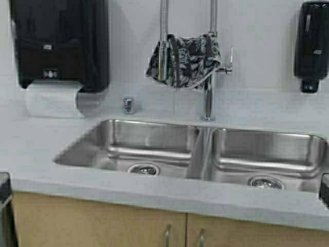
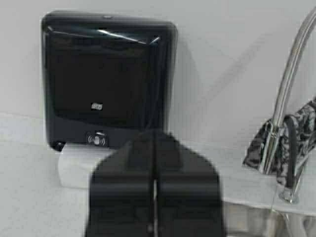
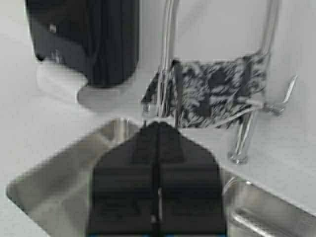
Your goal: Get the cloth and wipe up the spill under the wine glass
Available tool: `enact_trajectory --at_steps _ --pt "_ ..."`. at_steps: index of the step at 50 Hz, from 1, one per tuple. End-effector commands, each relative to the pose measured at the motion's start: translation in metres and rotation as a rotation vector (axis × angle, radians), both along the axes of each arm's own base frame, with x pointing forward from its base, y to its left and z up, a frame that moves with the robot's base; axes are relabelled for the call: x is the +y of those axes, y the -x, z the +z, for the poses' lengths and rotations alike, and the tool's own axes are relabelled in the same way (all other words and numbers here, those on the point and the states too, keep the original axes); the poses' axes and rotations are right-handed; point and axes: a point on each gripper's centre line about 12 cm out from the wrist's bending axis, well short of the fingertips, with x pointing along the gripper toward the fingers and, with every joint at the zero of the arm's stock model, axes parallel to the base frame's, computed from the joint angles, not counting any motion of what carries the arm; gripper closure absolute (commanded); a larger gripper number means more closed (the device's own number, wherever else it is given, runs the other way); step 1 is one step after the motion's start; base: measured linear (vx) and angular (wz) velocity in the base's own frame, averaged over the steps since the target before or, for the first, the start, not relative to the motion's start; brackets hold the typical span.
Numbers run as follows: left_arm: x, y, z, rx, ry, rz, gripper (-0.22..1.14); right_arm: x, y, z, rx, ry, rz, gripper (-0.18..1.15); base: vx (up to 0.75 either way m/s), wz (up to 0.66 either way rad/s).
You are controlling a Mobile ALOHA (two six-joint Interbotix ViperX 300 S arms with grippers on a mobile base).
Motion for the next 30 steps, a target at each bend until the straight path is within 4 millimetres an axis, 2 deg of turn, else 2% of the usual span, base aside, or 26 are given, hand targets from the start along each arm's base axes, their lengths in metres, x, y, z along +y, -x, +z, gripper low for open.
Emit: enact_trajectory --at_steps 1,10,14,22,30 --pt "0.000 -0.001 0.003 -0.005 -0.001 0.000 0.89 0.018 -0.034 -0.013 0.002 -0.006 0.018 0.91 0.19 -0.04" --pt "0.000 -0.002 0.004 -0.006 -0.001 0.000 0.89 0.042 -0.070 -0.056 0.031 -0.006 0.051 0.90 0.17 0.00" --pt "0.000 -0.002 0.004 -0.006 0.002 0.000 0.89 0.056 -0.081 -0.083 0.065 0.005 0.077 0.90 0.16 0.06" --pt "0.000 -0.001 0.006 -0.011 -0.001 0.000 0.89 0.067 -0.090 -0.121 0.112 0.019 0.098 0.87 0.15 0.05" --pt "0.000 -0.001 0.006 -0.012 -0.001 0.000 0.89 0.070 -0.095 -0.149 0.148 0.030 0.101 0.70 0.15 0.05"
